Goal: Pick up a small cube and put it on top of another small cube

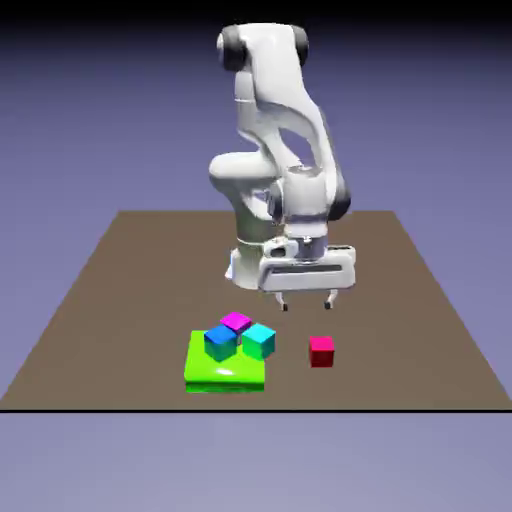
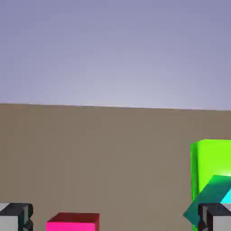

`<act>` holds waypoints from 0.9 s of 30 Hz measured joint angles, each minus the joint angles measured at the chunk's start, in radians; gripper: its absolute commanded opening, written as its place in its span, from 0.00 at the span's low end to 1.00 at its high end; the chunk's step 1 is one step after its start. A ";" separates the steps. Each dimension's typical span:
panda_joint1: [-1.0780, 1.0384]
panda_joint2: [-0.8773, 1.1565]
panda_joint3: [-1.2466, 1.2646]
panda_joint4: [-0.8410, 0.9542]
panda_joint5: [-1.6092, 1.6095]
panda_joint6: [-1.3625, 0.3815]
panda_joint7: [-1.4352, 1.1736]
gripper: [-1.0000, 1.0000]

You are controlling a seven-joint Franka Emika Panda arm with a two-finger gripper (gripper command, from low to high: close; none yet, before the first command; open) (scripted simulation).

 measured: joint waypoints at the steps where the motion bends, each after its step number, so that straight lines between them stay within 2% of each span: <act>1: 0.016 0.036 0.011 0.011 -0.001 -0.019 0.019 0.50; 5: 0.026 0.143 0.045 0.042 -0.002 -0.074 0.075 0.50; 10: 0.081 0.324 -0.022 0.063 -0.068 0.085 0.122 0.50; 11: 0.090 0.354 -0.033 0.066 -0.080 0.112 0.130 0.00; 13: 0.090 0.355 -0.033 0.066 -0.080 0.113 0.130 0.00; 20: 0.026 0.143 0.045 0.042 -0.002 -0.074 0.075 0.00; 27: -0.084 -0.058 -0.089 -0.002 0.063 -0.341 -0.058 0.00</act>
